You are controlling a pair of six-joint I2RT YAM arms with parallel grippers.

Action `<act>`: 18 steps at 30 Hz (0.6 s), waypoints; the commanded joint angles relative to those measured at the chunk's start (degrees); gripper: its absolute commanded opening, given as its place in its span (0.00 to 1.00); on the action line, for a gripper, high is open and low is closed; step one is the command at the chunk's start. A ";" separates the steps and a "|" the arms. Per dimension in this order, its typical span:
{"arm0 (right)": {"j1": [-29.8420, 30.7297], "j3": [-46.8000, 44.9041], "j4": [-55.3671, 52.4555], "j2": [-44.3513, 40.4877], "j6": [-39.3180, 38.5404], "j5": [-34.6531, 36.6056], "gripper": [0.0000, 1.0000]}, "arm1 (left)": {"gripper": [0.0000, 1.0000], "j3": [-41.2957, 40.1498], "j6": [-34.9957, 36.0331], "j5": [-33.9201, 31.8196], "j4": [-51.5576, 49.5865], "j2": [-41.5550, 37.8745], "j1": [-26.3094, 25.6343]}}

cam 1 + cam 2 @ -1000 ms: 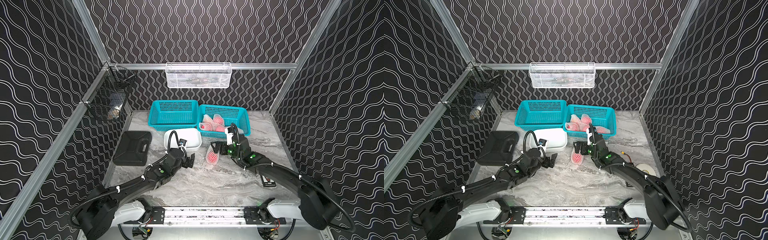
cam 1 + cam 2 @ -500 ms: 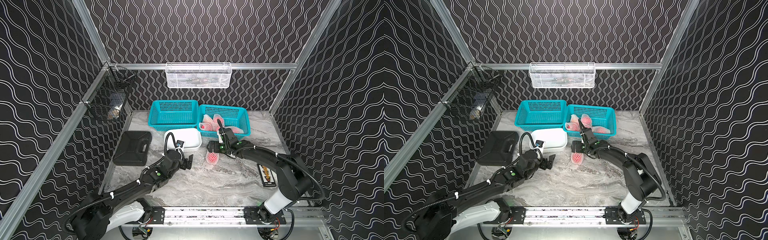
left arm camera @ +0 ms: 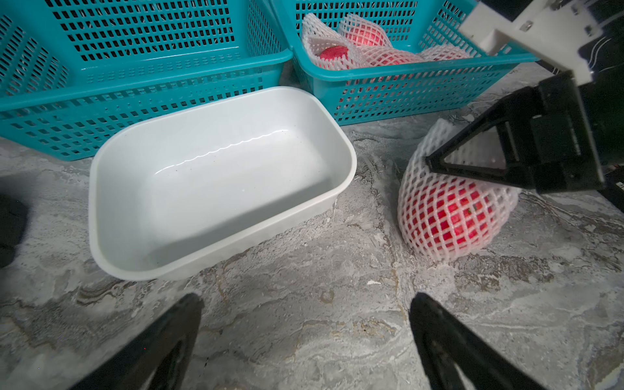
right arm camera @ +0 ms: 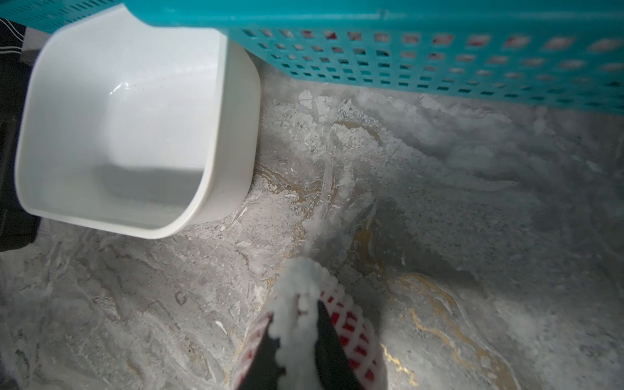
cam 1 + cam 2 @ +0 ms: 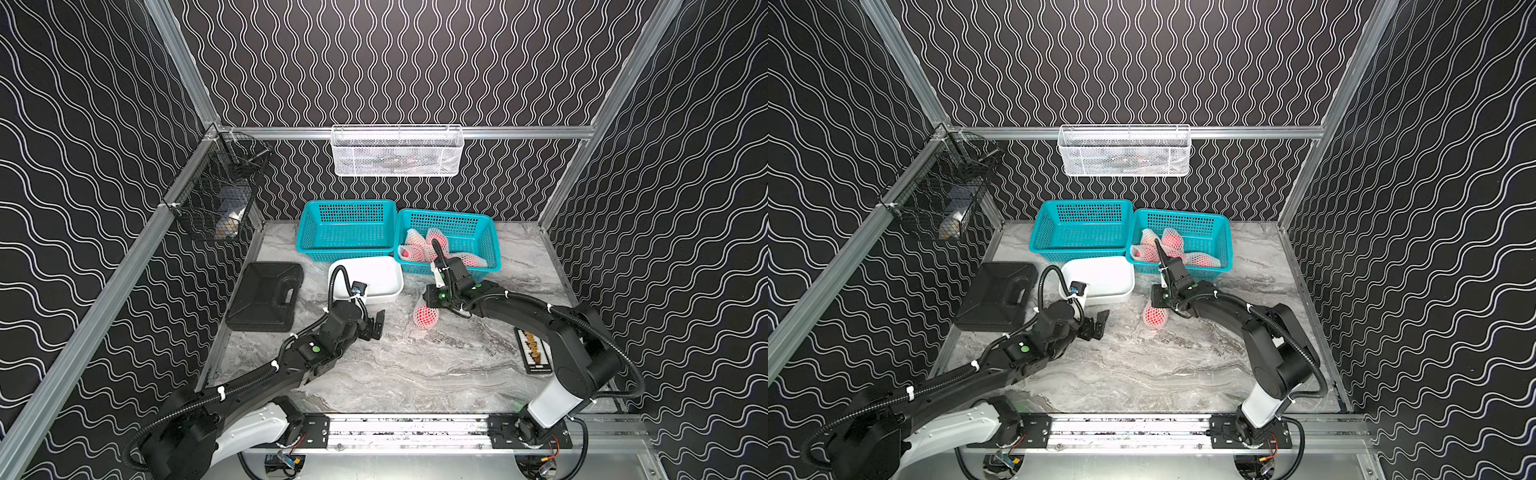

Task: Remove foam nets from apples
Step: Remove the foam net from the apple.

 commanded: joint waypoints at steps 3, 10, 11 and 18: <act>0.44 -3.25 6.25 -2.46 -1.54 -4.57 0.11 | 1.00 0.53 0.88 -1.73 0.41 0.72 -0.05; 4.22 -7.69 15.69 -7.38 -5.33 -4.50 0.00 | 1.00 0.93 1.33 -2.58 1.30 1.83 -0.05; 5.13 -8.36 17.05 -7.76 -6.35 -3.19 0.00 | 1.00 0.73 1.26 -2.75 1.66 1.76 -0.06; 6.97 -9.35 19.94 -9.32 -7.27 0.58 0.00 | 1.00 1.11 1.49 -2.96 1.22 1.45 -0.03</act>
